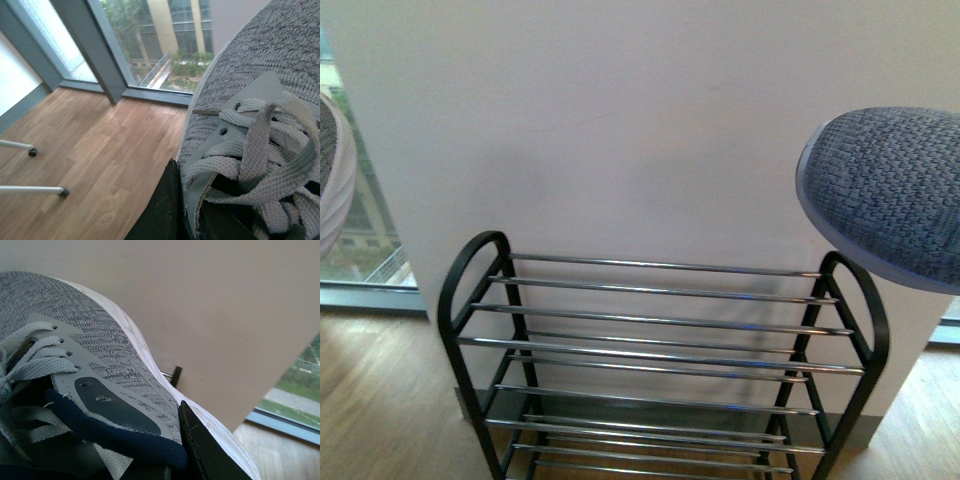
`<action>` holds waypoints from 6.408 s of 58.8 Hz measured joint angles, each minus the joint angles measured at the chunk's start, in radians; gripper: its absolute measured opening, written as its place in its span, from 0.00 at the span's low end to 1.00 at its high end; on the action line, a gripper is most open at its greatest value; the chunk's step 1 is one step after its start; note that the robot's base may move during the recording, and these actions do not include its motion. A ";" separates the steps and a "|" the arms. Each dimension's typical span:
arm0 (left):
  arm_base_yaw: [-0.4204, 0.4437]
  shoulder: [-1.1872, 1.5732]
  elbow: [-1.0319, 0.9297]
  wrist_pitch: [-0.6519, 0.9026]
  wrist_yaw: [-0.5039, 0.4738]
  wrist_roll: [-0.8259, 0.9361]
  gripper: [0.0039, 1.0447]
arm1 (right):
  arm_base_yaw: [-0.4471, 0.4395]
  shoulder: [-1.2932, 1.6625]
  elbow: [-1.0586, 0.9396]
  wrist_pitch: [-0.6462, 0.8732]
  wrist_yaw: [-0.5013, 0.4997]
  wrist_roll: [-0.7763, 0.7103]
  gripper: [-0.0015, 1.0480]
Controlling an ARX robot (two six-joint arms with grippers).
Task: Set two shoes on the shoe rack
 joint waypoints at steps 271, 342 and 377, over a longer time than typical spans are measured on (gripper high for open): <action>0.000 0.000 0.000 0.000 0.000 0.002 0.01 | 0.310 -0.192 -0.295 0.202 0.296 0.235 0.02; 0.000 0.000 0.000 0.000 0.000 0.002 0.01 | 0.310 -0.620 -0.295 -0.226 0.296 0.235 0.02; -0.002 0.000 0.000 0.000 0.010 0.002 0.01 | 0.311 -0.621 -0.295 -0.226 0.300 0.233 0.74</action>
